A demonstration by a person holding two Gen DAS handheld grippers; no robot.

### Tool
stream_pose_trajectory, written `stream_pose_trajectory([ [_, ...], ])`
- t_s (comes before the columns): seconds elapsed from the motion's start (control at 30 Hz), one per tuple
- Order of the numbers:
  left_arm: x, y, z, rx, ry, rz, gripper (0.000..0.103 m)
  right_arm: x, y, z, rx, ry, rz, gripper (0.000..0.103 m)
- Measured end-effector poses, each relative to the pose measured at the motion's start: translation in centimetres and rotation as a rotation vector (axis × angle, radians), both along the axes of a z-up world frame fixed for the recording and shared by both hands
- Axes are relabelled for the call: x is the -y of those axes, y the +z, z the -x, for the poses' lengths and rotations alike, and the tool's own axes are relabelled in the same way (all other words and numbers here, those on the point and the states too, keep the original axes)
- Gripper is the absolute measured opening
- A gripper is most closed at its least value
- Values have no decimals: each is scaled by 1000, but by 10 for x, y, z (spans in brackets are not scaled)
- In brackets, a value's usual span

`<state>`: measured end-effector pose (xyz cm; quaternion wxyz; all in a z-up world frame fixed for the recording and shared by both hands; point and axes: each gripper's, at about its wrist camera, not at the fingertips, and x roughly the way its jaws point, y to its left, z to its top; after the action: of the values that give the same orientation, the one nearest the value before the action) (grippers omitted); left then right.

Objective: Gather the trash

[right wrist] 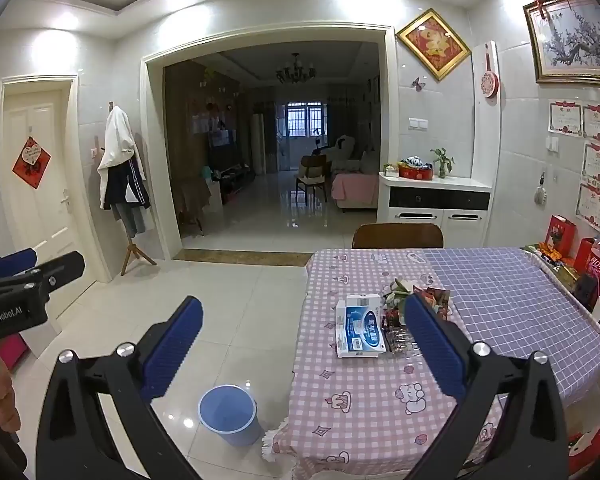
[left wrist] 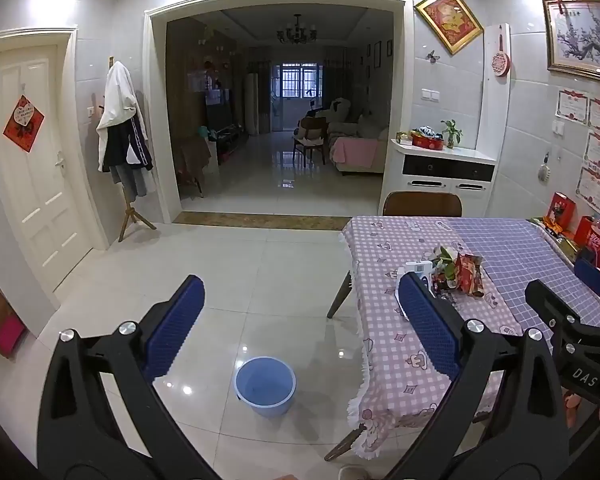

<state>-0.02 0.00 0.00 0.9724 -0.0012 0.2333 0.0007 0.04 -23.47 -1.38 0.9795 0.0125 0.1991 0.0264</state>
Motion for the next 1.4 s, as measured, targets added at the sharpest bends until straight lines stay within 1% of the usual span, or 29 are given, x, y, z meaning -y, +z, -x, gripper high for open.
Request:
stream_pose_trajectory([
  [0.3,0,0,0,-6,2,-1,96,1,-2,-2,-8,-2,-2,99],
  [0.53,0,0,0,-10,2,-2,96,3,-11,-15,-11,-2,0,99],
  [0.73,4,-9,1,-14,1,-2,96,4,-9,-19,-17,-9,0,99],
  [0.9,16,-22,-2,-18,1,0,96,5,-13,-26,-26,-13,0,99],
  [0.97,16,-23,-2,-21,-2,-2,96,6,-15,-29,-30,-15,-2,99],
  [1.03,22,-28,-9,-25,-3,-4,96,4,-15,-30,-32,-15,-1,99],
  [1.07,27,-35,-23,-30,-6,-3,96,4,-15,-31,-32,-17,-1,99],
  [1.1,30,-38,-24,-32,-6,-3,96,5,-16,-32,-33,-17,-1,99],
  [1.4,33,-39,-28,-42,-6,-2,96,6,-19,-37,-44,-16,-5,99],
])
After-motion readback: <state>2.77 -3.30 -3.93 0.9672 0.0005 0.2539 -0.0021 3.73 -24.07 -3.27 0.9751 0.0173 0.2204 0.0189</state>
